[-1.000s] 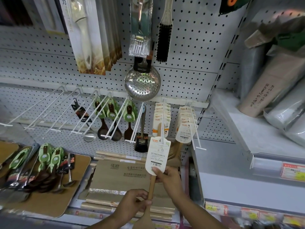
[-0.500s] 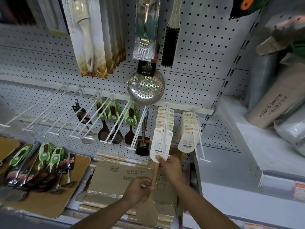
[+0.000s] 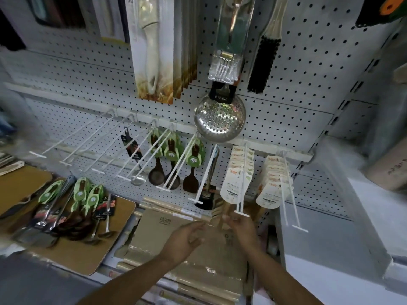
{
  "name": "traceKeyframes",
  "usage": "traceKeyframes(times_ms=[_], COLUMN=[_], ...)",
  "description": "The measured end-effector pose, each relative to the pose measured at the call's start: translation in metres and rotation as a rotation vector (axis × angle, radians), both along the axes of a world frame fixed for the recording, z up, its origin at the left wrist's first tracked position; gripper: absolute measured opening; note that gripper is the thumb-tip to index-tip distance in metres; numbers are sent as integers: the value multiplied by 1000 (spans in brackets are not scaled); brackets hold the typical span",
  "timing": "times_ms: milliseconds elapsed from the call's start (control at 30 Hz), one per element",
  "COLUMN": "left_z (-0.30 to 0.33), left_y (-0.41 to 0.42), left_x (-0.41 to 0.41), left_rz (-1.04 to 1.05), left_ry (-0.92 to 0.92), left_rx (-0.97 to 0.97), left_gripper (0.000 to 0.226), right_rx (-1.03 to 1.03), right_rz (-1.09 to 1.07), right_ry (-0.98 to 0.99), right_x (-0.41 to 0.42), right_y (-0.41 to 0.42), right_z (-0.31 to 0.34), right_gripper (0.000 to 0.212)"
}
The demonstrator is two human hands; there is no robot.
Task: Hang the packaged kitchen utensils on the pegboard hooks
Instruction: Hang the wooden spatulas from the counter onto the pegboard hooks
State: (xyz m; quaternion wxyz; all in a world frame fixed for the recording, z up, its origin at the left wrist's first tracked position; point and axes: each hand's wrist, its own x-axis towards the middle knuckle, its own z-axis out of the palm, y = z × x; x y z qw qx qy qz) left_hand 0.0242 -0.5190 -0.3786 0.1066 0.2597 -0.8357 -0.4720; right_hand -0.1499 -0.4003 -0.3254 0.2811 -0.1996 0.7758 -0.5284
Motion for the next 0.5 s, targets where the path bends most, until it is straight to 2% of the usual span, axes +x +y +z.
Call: traceKeyframes(times_ms=[33, 133, 267, 367, 500], left_z=[3, 16, 32, 45, 65], left_y=[-9, -35, -66, -88, -119], left_x=[11, 50, 108, 156, 229], left_rz=[-13, -20, -9, 19, 34], left_ry=[-2, -6, 19, 38, 51], left_rx=[-75, -236, -374, -463, -610], left_gripper=[45, 40, 35, 35, 39], right_rx=[33, 101, 161, 147, 77], right_rz=[62, 228, 472, 655, 813], right_ry=[48, 191, 448, 640, 839], right_x=[6, 26, 64, 102, 165], right_y=[2, -2, -28, -57, -106], right_z=[-1, -8, -2, 11, 20], right_gripper=[11, 16, 37, 44, 42])
